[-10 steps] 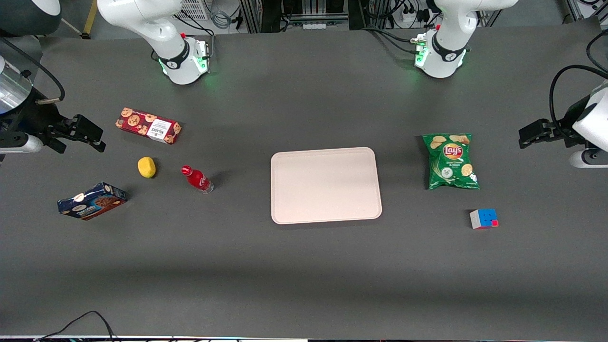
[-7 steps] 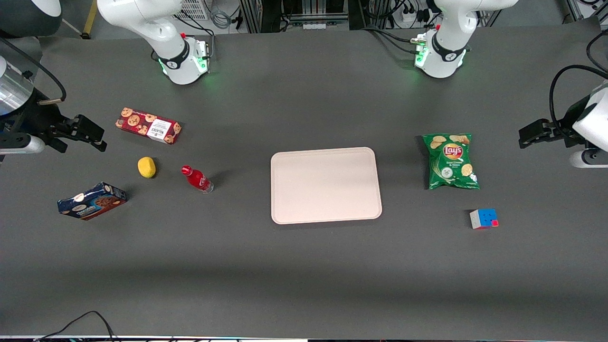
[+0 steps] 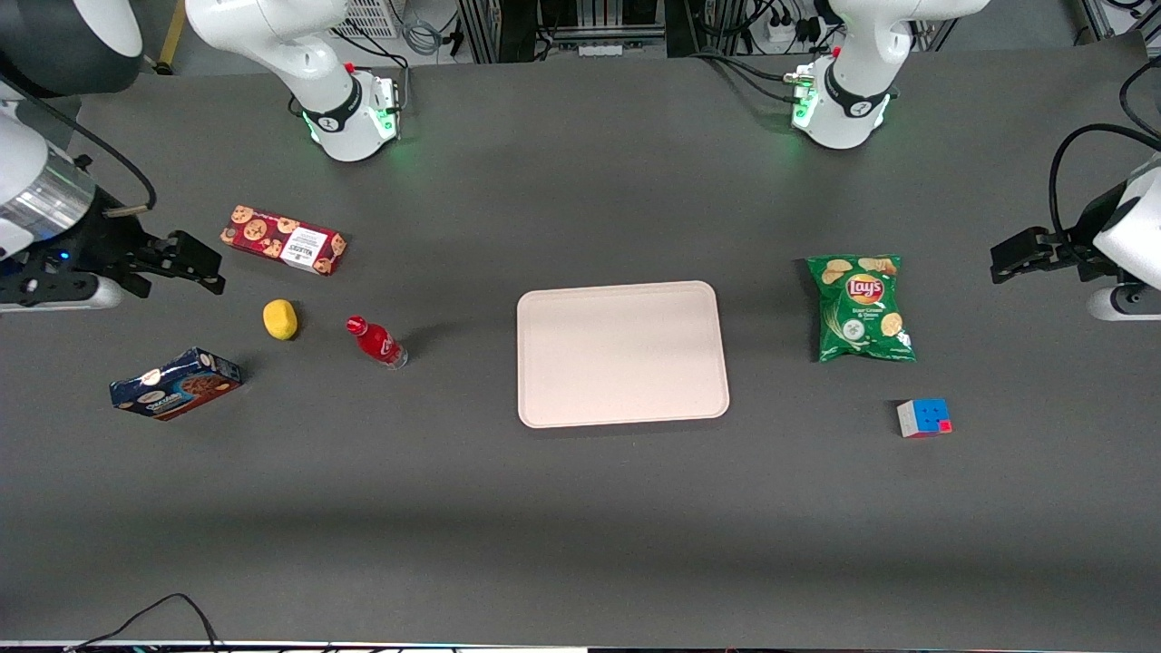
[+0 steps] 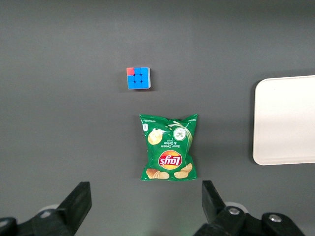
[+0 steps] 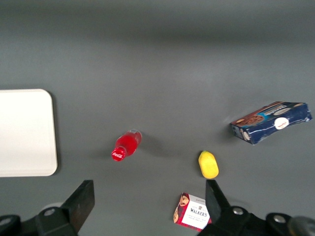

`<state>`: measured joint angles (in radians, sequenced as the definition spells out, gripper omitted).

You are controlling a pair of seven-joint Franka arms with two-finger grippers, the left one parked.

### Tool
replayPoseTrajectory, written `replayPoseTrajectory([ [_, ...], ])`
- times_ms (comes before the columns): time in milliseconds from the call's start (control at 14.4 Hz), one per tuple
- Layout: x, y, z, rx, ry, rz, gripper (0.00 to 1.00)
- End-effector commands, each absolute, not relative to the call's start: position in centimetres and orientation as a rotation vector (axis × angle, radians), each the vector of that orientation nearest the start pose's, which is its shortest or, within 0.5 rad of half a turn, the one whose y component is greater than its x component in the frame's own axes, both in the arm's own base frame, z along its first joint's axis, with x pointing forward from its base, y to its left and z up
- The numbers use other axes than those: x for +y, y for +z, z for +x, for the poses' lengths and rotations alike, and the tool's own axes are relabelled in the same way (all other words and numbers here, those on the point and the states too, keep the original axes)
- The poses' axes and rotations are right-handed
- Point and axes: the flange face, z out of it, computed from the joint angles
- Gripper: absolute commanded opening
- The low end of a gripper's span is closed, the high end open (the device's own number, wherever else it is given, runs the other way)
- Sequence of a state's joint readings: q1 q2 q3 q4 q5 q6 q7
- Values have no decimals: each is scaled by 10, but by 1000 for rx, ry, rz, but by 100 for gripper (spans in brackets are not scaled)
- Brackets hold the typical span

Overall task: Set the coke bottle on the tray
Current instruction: 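Move the open right gripper down over the red Coca-Cola bottle, then close the right gripper around the bottle's neck and cap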

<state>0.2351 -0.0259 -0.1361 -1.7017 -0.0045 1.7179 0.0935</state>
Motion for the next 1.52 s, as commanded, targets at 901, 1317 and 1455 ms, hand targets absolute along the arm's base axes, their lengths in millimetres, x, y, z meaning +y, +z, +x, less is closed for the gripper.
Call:
replayPoseTrajectory([
  [901,149,344,526,-113,-50,-3146,100],
  [1317,145,318,518,-112,21,-3156,100],
  [1455,145,317,516,-112,25,-3157,100],
])
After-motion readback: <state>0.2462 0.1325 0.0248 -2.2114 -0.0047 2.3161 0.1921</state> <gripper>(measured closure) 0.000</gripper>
